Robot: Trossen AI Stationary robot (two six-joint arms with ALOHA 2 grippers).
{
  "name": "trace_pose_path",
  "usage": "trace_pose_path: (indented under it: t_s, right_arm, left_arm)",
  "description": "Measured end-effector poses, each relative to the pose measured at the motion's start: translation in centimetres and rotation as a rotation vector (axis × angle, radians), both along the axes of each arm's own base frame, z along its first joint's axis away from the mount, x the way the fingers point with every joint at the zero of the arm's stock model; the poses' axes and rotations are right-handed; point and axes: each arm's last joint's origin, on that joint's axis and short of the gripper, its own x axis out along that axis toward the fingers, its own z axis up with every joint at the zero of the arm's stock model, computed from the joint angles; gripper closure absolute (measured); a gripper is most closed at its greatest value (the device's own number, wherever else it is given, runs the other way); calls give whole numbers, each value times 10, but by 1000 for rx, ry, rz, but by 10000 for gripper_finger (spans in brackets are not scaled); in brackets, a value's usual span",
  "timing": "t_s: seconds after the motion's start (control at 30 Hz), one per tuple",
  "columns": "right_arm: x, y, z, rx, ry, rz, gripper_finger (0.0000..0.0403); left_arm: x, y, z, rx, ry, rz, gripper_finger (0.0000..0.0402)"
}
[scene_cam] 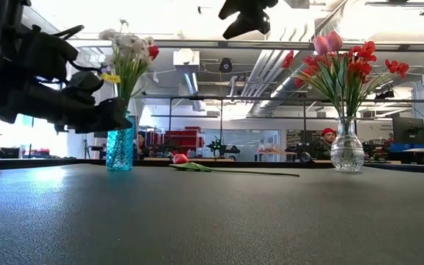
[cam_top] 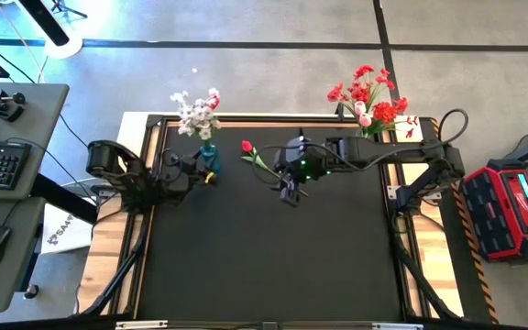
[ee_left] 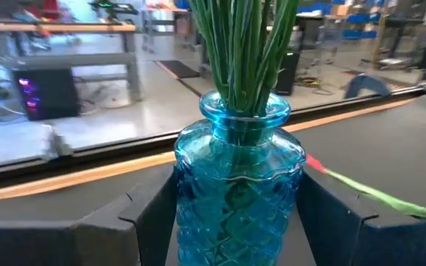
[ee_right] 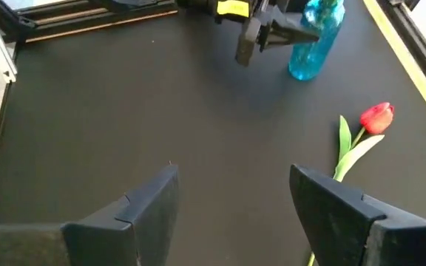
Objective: Sort flowers into vase by color
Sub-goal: Adjust the blue vase
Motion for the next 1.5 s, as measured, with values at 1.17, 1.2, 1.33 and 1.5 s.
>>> trace_pose_path:
  t_s: [1.17, 1.2, 1.33, 1.5]
  right_arm:
    - [37, -92, -185, 41, 354, -211, 198]
    - [36, -97, -186, 44, 356, -216, 205]
    - [33, -111, -189, 80, 359, -226, 228]
    - [33, -113, -205, 113, 403, -183, 239]
  left_arm:
    - [-1, -7, -4, 14, 70, -5, 114]
    - [-1, -7, -4, 14, 72, -8, 114]
    - [-8, -8, -7, -11, 43, -1, 114]
    - [-11, -8, -9, -38, 24, 6, 113]
